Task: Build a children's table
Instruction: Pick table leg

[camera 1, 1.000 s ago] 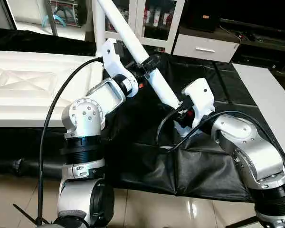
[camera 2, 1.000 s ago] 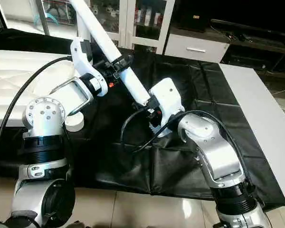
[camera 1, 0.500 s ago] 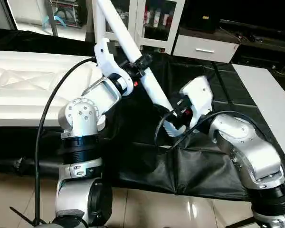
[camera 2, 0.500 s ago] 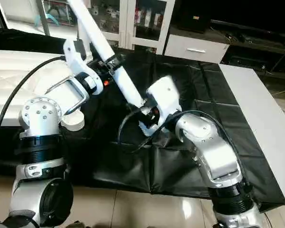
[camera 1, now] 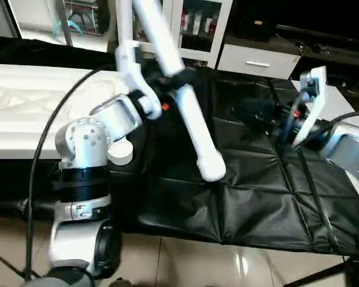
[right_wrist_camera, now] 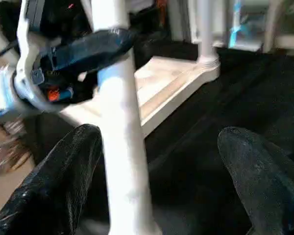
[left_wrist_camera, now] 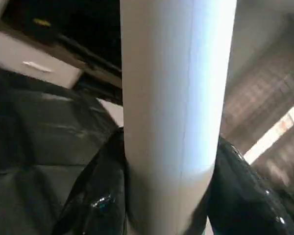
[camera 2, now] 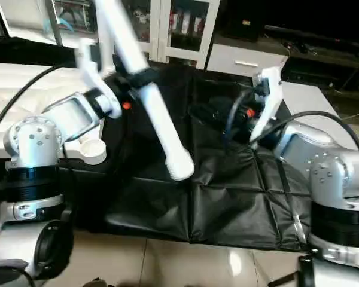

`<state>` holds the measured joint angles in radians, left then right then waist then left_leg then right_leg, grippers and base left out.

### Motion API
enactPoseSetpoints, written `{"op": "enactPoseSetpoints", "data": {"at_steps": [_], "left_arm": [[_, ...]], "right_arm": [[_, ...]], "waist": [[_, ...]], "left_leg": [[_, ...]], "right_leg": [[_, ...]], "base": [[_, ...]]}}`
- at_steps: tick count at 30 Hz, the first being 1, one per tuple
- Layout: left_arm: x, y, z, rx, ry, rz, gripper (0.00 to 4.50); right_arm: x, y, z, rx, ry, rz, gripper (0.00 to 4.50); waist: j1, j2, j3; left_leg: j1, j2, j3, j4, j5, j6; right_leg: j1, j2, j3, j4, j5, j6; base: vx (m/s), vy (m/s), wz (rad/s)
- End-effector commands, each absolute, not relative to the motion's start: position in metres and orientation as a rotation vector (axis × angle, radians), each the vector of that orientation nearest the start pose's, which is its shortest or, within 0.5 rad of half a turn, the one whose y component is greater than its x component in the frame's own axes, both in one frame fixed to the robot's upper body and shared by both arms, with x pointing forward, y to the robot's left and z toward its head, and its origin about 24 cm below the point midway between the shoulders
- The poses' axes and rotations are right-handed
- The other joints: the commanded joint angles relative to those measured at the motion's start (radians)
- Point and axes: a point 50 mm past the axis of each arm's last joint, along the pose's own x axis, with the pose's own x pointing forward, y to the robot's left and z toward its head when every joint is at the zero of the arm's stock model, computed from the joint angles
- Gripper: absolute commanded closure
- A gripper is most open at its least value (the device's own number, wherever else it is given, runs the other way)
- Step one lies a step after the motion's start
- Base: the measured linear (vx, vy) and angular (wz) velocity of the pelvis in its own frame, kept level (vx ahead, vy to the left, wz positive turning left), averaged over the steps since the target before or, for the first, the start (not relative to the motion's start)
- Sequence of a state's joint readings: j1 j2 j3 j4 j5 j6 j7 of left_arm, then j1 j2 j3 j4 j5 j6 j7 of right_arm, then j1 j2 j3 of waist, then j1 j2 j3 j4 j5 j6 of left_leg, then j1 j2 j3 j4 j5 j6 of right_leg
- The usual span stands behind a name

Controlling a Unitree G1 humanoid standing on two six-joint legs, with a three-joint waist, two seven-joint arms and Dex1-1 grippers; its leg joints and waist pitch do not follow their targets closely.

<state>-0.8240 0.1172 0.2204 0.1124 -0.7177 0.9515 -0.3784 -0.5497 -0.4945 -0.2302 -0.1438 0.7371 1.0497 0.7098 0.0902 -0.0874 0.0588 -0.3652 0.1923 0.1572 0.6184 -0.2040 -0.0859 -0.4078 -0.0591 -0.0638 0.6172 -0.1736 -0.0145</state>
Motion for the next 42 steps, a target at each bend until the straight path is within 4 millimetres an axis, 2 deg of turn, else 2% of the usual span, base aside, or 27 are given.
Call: {"op": "enactPoseSetpoints", "data": {"at_steps": [1,2,4,7,13,20,34,35,36,40,41,42], "left_arm": [[0.337,0.087,0.217,-0.476,0.086,-0.956,2.73],[0.334,0.085,0.217,-0.443,0.073,-1.015,2.73],[0.330,0.082,0.218,-0.360,0.055,-1.123,2.73],[0.328,0.079,0.224,-0.301,0.042,-1.185,2.73],[0.323,0.071,0.234,-0.221,0.017,-1.276,2.73],[0.317,0.063,0.238,-0.170,-0.011,-1.396,2.73],[0.309,0.058,0.238,-0.129,-0.024,-1.507,2.73],[0.309,0.058,0.238,-0.129,-0.024,-1.508,2.73],[0.309,0.057,0.238,-0.130,-0.025,-1.511,2.73],[0.309,0.056,0.238,-0.129,-0.027,-1.518,2.73],[0.310,0.056,0.238,-0.129,-0.028,-1.518,2.73],[0.310,0.056,0.239,-0.128,-0.028,-1.521,2.73]], "right_arm": [[0.291,-0.179,0.187,0.275,0.235,0.966,0.36],[0.289,-0.177,0.186,0.287,0.245,0.995,0.36],[0.282,-0.167,0.180,0.264,0.284,1.087,0.36],[0.277,-0.160,0.174,0.214,0.315,1.156,0.36],[0.280,-0.150,0.164,0.096,0.331,1.152,0.36],[0.282,-0.144,0.151,-0.001,0.367,1.161,0.36],[0.277,-0.137,0.139,0.005,0.410,1.248,0.36],[0.277,-0.137,0.139,0.006,0.411,1.248,0.64],[0.277,-0.136,0.138,0.009,0.413,1.250,0.72],[0.277,-0.134,0.135,0.015,0.421,1.257,0.90],[0.277,-0.134,0.134,0.016,0.423,1.258,1.14],[0.278,-0.133,0.133,0.017,0.425,1.259,1.14]], "waist": [[0.005,0.007,-0.071],[0.004,0.005,-0.070],[0.005,0.009,-0.069],[0.007,0.009,-0.069],[0.006,0.008,-0.068],[0.005,0.002,-0.068],[0.005,0.006,-0.069],[0.004,0.006,-0.070],[0.004,0.004,-0.069],[0.004,0.004,-0.069],[0.004,0.004,-0.068],[0.005,0.004,-0.069]], "left_leg": [[0.008,0.031,0.000,-0.071,-0.030,0.014],[0.008,0.032,0.000,-0.072,-0.032,0.015],[0.009,0.033,0.001,-0.074,-0.041,0.009],[0.008,0.034,-0.001,-0.074,-0.046,0.003],[0.007,0.034,0.001,-0.075,-0.057,-0.021],[0.004,0.035,0.001,-0.075,-0.051,-0.018],[0.005,0.036,0.001,-0.074,-0.055,-0.008],[0.005,0.036,0.000,-0.074,-0.055,-0.009],[0.005,0.036,0.001,-0.073,-0.059,-0.009],[0.004,0.035,0.001,-0.073,-0.064,-0.011],[0.004,0.035,0.001,-0.073,-0.064,-0.011],[0.005,0.036,0.001,-0.073,-0.062,-0.010]], "right_leg": [[0.067,-0.075,0.048,-0.060,-0.126,-0.181],[0.066,-0.075,0.048,-0.062,-0.130,-0.182],[0.064,-0.075,0.048,-0.062,-0.148,-0.179],[0.066,-0.076,0.047,-0.063,-0.148,-0.169],[0.063,-0.078,0.048,-0.060,-0.155,-0.182],[0.066,-0.078,0.048,-0.058,-0.153,-0.179],[0.066,-0.078,0.049,-0.056,-0.138,-0.195],[0.066,-0.078,0.048,-0.055,-0.136,-0.196],[0.066,-0.078,0.048,-0.056,-0.141,-0.196],[0.066,-0.079,0.049,-0.057,-0.160,-0.191],[0.066,-0.078,0.049,-0.058,-0.162,-0.189],[0.065,-0.078,0.048,-0.057,-0.161,-0.189]], "base": [[0.000,0.000,0.00],[0.000,0.000,0.00],[0.000,0.000,0.00],[0.000,0.000,0.00],[0.000,0.000,0.00],[0.000,0.000,0.00],[0.000,0.000,0.00],[0.000,0.000,0.00],[0.000,0.000,0.00],[0.000,0.000,0.00],[0.000,0.000,0.00],[0.000,0.000,0.00]]}}
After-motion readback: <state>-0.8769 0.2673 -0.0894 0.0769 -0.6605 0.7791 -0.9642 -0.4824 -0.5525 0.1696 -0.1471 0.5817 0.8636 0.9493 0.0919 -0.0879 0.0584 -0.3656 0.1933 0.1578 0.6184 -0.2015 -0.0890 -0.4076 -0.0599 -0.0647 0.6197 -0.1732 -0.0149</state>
